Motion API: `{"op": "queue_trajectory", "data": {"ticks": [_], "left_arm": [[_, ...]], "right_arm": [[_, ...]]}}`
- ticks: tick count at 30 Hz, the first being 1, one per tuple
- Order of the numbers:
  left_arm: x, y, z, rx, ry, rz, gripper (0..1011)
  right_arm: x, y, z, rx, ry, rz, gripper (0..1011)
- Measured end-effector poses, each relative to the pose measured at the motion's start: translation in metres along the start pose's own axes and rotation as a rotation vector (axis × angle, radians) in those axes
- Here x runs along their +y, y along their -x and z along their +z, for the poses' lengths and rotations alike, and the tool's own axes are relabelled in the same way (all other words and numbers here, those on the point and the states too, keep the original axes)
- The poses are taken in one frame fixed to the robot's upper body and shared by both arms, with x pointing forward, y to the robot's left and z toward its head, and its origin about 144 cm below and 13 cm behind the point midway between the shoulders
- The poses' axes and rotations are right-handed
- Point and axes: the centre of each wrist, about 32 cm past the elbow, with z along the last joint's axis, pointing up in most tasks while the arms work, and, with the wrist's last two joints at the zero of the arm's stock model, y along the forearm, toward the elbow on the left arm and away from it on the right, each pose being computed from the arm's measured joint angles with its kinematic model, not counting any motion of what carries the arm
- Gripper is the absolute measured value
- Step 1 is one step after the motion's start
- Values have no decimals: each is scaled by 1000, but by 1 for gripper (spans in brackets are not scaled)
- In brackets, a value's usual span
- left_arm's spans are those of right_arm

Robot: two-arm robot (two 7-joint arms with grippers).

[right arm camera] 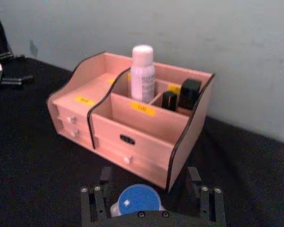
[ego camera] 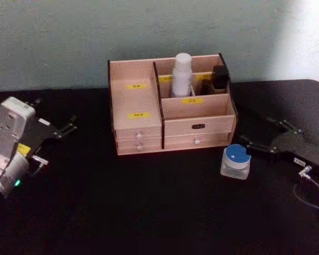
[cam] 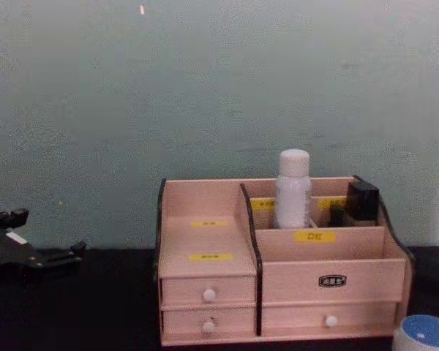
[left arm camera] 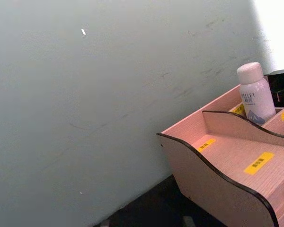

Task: Pick up the facial cleanser and watermelon frost from the table and place them into the tiered storage box.

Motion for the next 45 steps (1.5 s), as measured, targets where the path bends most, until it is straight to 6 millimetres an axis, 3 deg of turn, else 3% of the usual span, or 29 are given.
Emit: {"op": "queue_trajectory", "data": {"ticks": [45], "left_arm": [[0, 0, 0, 0, 0, 0, 1001]], "right_arm": [[32, -4, -15, 32, 193, 52, 1000]]}}
